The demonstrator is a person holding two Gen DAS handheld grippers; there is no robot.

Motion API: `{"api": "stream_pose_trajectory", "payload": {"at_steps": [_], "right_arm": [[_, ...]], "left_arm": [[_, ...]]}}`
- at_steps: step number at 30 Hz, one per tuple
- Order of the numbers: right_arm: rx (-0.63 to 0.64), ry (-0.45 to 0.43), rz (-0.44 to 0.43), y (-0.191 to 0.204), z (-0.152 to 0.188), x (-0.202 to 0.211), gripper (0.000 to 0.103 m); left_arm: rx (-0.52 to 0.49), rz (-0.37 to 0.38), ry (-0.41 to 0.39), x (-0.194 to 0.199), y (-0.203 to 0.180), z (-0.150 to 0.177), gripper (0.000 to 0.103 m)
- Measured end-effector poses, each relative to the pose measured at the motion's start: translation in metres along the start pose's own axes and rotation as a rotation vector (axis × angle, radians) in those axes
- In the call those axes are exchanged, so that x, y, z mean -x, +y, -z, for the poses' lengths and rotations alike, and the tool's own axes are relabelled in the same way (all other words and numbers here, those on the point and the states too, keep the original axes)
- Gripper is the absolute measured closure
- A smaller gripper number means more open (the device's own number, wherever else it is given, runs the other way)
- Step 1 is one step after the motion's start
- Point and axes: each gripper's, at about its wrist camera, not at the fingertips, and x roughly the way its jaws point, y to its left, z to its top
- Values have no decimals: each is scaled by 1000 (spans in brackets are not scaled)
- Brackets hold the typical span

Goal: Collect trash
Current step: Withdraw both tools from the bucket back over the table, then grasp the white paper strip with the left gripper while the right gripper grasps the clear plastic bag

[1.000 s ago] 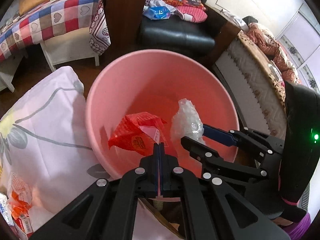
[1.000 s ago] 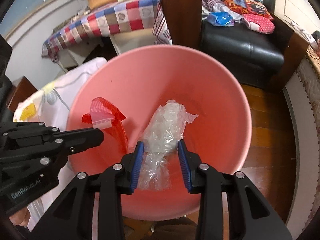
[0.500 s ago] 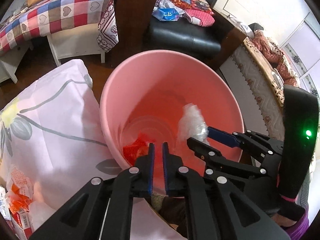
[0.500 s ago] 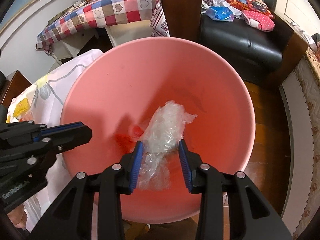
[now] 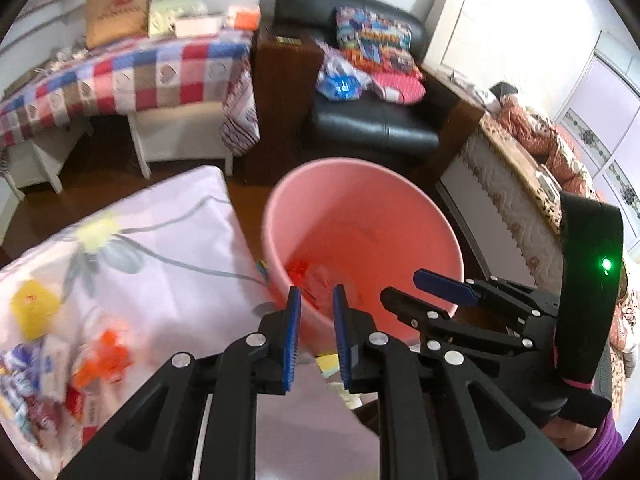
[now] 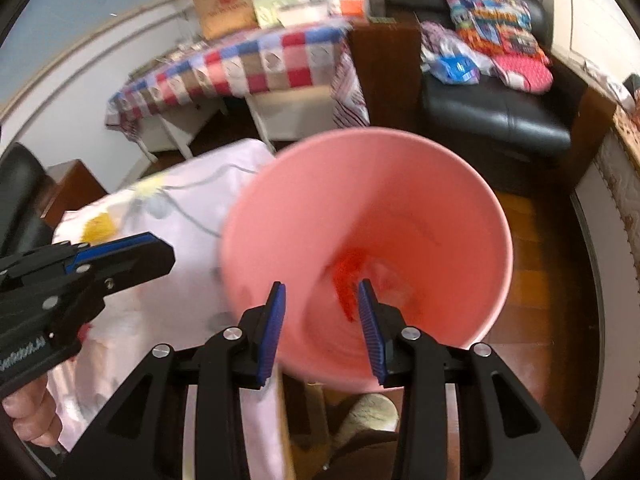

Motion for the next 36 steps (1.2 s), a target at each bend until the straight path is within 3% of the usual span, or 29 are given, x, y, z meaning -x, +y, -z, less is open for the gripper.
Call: {"api": "stream_pose_trajectory", "payload": {"at_steps": [2, 5, 9, 19, 27, 32, 34, 36], "right_arm": [[20, -38, -18, 15, 4, 11, 65], [40, -68, -49, 34, 9, 25, 65], [68, -84, -105, 63, 21, 39, 65], [183, -36, -216, 138, 67, 39, 65], [268, 20, -242, 177, 88, 23, 65], [283, 58, -253, 190, 94, 11, 63], [284, 59, -256, 191, 96, 10, 51], [283, 55, -254, 191, 96, 9, 51]], "left_arm": [[-2, -19, -34, 20, 5, 7, 87], [2, -40, -70, 48, 15, 18, 77], [19, -74, -99, 83, 37, 35, 76], [152, -233, -170, 165, 113, 107, 75], [289, -307, -40, 170, 160, 190, 75], [388, -275, 53, 154, 175, 214, 75], [410, -269, 80, 147, 174, 218, 75], [437, -269, 104, 139, 175, 217, 75]]}}
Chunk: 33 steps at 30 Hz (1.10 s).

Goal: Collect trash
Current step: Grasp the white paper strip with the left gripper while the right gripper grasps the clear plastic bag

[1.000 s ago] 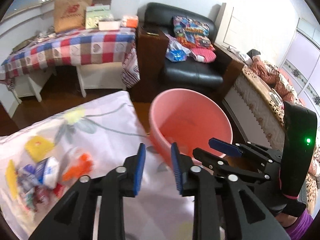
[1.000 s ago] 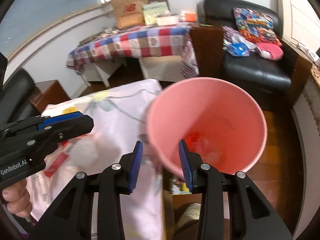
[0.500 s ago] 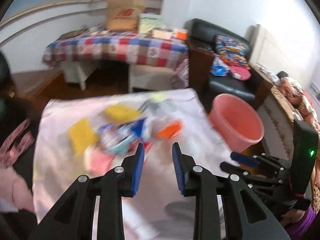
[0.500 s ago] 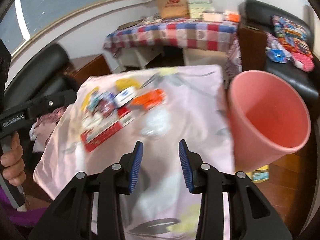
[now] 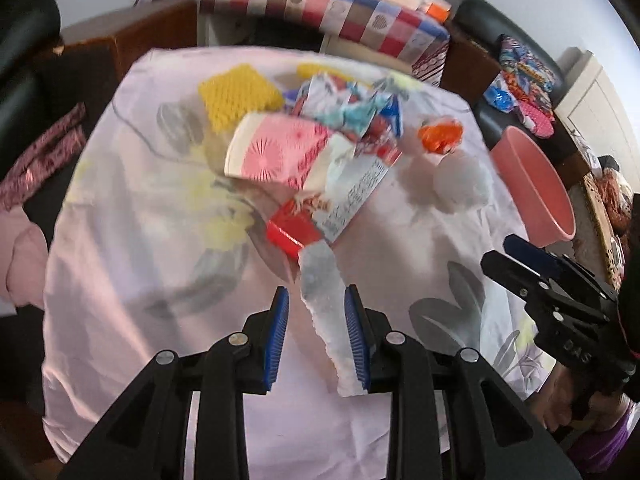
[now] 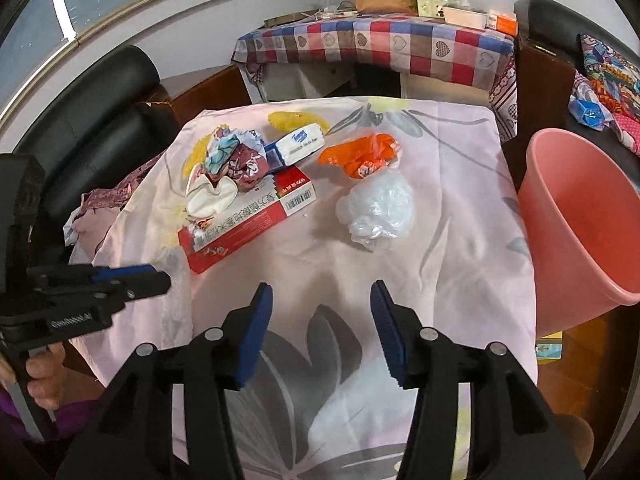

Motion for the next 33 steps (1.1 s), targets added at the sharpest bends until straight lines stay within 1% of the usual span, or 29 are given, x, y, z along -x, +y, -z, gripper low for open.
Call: {"api": "stream_pose_trajectory", "payload": {"at_steps": [3, 7, 14, 19, 20, 22, 27, 33], "right_arm": [[-3, -1, 8, -3, -1, -2, 51], [-11, -1, 16, -8, -1, -4, 51], [-22, -4, 20, -15, 0, -7, 51], [-23, -6, 21, -17, 1, -7, 51], [-23, -7, 22, -17, 1, -8, 51], [-25, -7, 22, -19, 1, -8, 51], [-23, -17, 28, -19, 1, -7, 51], [-28, -54, 51, -27, -11, -2, 51]], "left_arm": [[24, -8, 25, -9, -4, 0, 75], [46, -23, 28, -15, -14, -4, 75], [31, -66, 14, -21, -25, -7, 75], [29, -74, 23, -26, -32, -4, 75], [26, -74, 21, -26, -33, -4, 76], [26, -69, 15, -25, -33, -3, 83], [-4, -72, -27, -18, -38, -2, 90], [-21, -26, -106, 1, -41, -7, 90]]}}
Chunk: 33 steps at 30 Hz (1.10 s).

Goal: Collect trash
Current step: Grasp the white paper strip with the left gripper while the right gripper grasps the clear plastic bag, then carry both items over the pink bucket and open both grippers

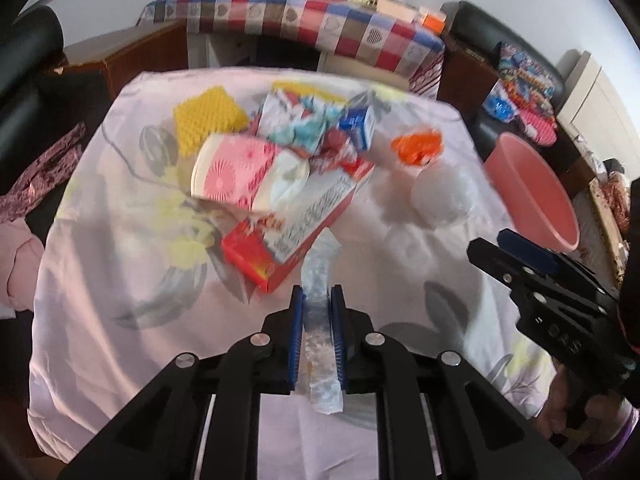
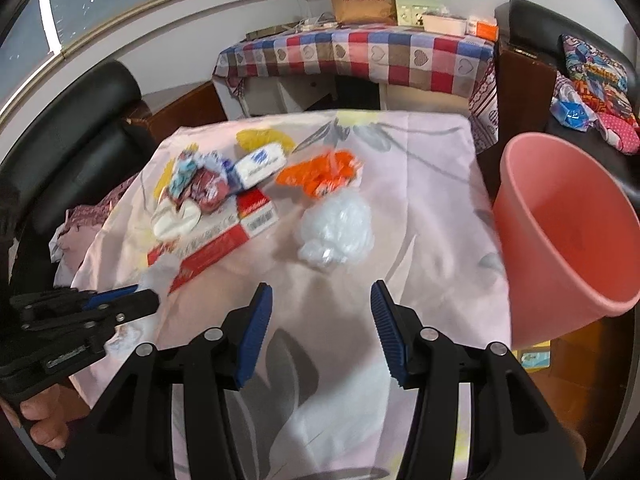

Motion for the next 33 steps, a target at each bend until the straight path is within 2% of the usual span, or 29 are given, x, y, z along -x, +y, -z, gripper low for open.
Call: {"api": "stream_pose_trajectory", "payload": {"at_steps": [8, 13, 17, 18, 19, 22, 33], "right_arm": [[7, -12, 25, -4, -24, -19, 51], [7, 11, 35, -4, -30, -37, 51], [-20, 27, 4, -9, -29, -47, 51], [-23, 26, -3, -10, -28, -47, 55], [-23, 26, -7, -11, -27, -47, 63], [-23, 23, -8, -15, -23, -44, 70], [-52, -78, -10, -27, -12, 3, 72]], "left_arm": [[-4, 13, -61, 13, 3, -9, 90], [-3, 13, -56, 10, 4, -9, 90], [-7, 13, -52, 8, 3, -10, 90], [-8, 12, -52, 7, 3, -10, 90], [-9, 11, -53, 7, 3, -10, 90], [-17, 10, -55, 5, 1, -13, 90], [-69, 21, -84, 3, -28, -31, 90]]}}
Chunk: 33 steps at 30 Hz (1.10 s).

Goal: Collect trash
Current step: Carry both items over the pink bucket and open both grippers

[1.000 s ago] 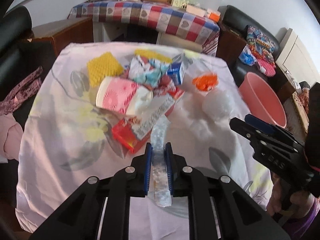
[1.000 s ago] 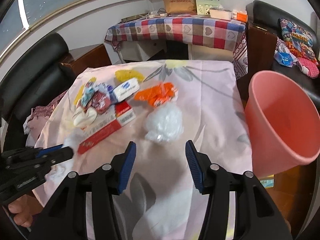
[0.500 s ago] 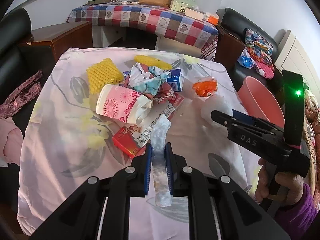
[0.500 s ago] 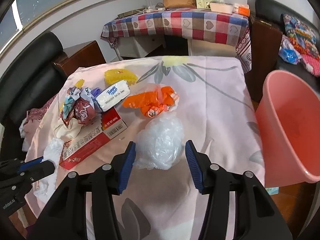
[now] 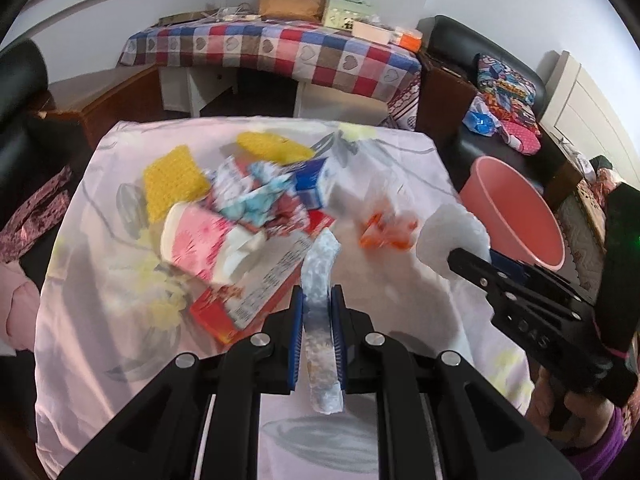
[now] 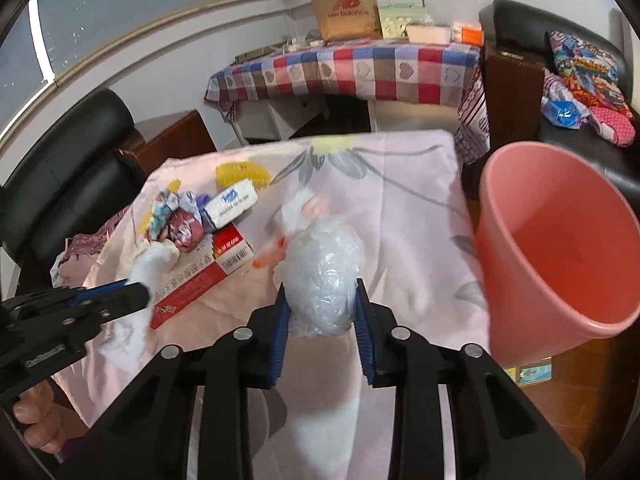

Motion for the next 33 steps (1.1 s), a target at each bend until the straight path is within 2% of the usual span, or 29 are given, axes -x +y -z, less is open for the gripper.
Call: {"api": "stream_pose_trajectory", "payload": {"at_steps": [9, 22, 29, 33], "right_arm": [[-70, -102, 80, -38, -14, 38, 72], [-171, -154, 244, -120, -25, 63, 72], [-232, -130, 302, -167, -23, 61, 72], [-244, -104, 325, -182, -22, 53, 72]], "left_arm": [[-109, 78, -80, -2, -58, -24, 90], [-268, 187, -89, -45, -176, -60, 90], [-316, 246, -60, -73, -220, -74, 90], [-320, 285, -10, -94, -242, -81, 90]]}}
